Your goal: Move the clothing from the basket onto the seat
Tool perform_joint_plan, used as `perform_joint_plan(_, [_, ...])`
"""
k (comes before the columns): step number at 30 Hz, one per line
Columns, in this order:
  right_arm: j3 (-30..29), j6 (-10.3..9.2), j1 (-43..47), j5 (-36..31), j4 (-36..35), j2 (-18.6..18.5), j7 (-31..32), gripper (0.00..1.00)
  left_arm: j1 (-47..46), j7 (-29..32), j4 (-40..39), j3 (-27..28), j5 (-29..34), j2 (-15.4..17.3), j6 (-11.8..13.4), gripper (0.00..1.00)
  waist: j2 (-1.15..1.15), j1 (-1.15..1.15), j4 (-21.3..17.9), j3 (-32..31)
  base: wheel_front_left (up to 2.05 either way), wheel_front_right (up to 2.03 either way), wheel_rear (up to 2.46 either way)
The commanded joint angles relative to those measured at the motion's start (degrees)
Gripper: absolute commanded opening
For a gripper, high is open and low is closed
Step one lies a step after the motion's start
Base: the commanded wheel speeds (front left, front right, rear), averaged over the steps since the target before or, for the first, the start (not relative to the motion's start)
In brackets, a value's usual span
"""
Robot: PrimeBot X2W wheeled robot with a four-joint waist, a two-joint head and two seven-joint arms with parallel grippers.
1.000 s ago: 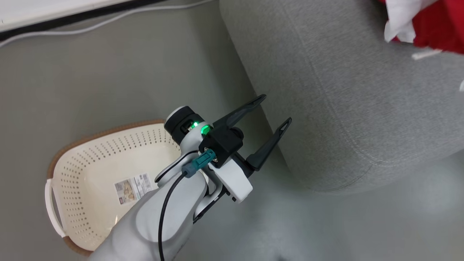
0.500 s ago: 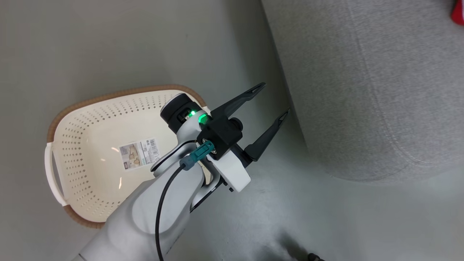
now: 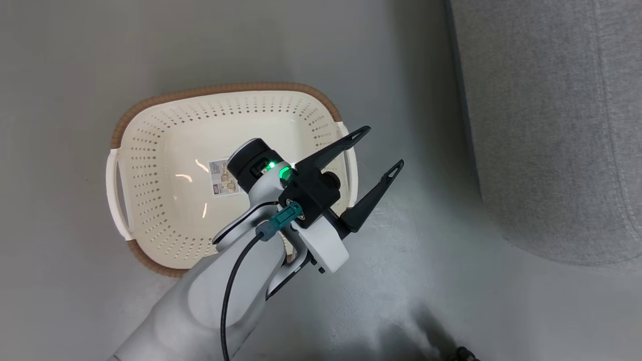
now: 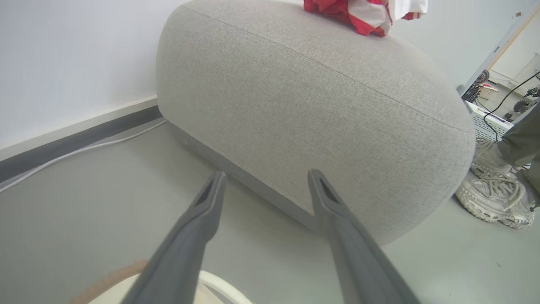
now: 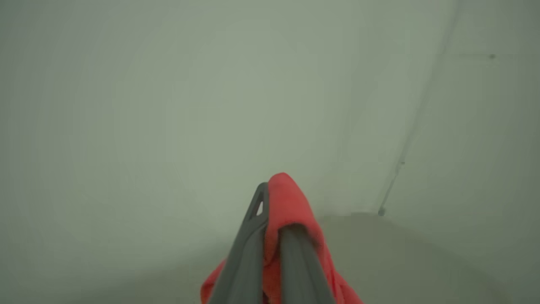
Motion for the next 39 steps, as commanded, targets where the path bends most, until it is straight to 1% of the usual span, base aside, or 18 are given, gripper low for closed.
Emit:
perform_joint_plan(1, [0.46, 0.07, -0.94, 0.83, -0.02, -1.63, 0.81, 0.00, 0.82, -0.33, -1.05, 1.07, 0.08, -0.37, -0.41, 1.00, 0.00, 0.00, 1.40, 0.78, 0.00, 0.00, 0.00])
perform_joint_plan(5, [3.55, 0.07, -0.23, 3.37, 6.83, -2.34, 1.08, 0.00, 1.13, -0.33, -0.69, 1.24, -0.55, -0.86, -0.41, 1.00, 0.00, 0.00, 2.94, 0.50, 0.00, 0.00, 0.00])
perform_joint_plan(8, [7.70, 0.07, 1.93, 5.09, 12.28, -3.69, 0.00, 0.00, 1.28, -0.33, -0.53, 1.15, -1.02, -1.23, -0.41, 1.00, 0.00, 0.00, 3.73, -0.07, 0.00, 0.00, 0.00])
perform_joint_plan(9, [9.08, 0.07, 3.65, 5.72, 13.15, -2.98, -0.57, 0.16, 1.44, -0.33, -0.34, 1.24, -1.16, -1.31, -0.41, 1.00, 0.00, 0.00, 3.77, -0.50, 0.00, 0.00, 0.00])
perform_joint_plan(10, [10.08, 0.07, 5.17, 6.46, 13.66, -2.45, -0.95, 0.50, 1.61, -0.33, -0.18, 1.40, -1.32, -1.39, -0.41, 1.00, 0.00, 0.00, 3.81, -0.90, 0.00, 0.00, 0.00])
perform_joint_plan(11, [11.13, 0.07, 6.74, 7.47, 14.13, -1.89, -1.20, 1.00, 1.76, -0.33, -0.02, 1.49, -1.46, -1.47, -0.41, 1.00, 0.00, 0.00, 3.87, -1.31, 0.00, 0.00, 0.00])
perform_joint_plan(14, [14.60, 0.07, 11.87, 10.12, 14.11, -1.06, -1.50, 1.00, 2.08, -0.33, 0.30, 1.75, -1.74, -1.67, -0.41, 1.00, 0.00, 0.00, 4.09, -2.71, 0.00, 0.00, 0.00])
perform_joint_plan(19, [19.37, 0.07, 21.94, 14.42, 8.93, 0.80, -1.55, 1.00, 2.88, -0.33, 0.84, 2.13, -2.17, -1.85, -0.41, 1.00, 0.00, 0.00, 4.35, -5.71, 0.00, 0.00, 0.00])
perform_joint_plan(24, [23.32, 0.07, 30.47, 17.90, 3.98, 2.72, -1.55, 1.00, 4.70, -0.33, 1.02, 4.08, -2.60, -1.98, -0.41, 1.00, 0.00, 0.00, 5.00, -9.53, 0.00, 0.00, 0.00])
perform_joint_plan(29, [26.19, 0.07, 37.47, 19.84, -1.26, 4.36, -1.56, 1.00, 7.46, -0.33, 0.78, 7.20, -2.69, -2.21, -0.41, 1.00, 0.00, 0.00, 6.40, -13.64, 0.00, 0.00, 0.00])
perform_joint_plan(39, [31.06, 0.07, 45.12, 22.85, -12.32, 8.58, -1.56, 1.00, 12.87, -0.33, 0.76, 16.07, -1.13, -2.35, -0.37, 1.00, 0.00, 0.00, 9.84, -20.72, 0.00, 0.00, 0.00])
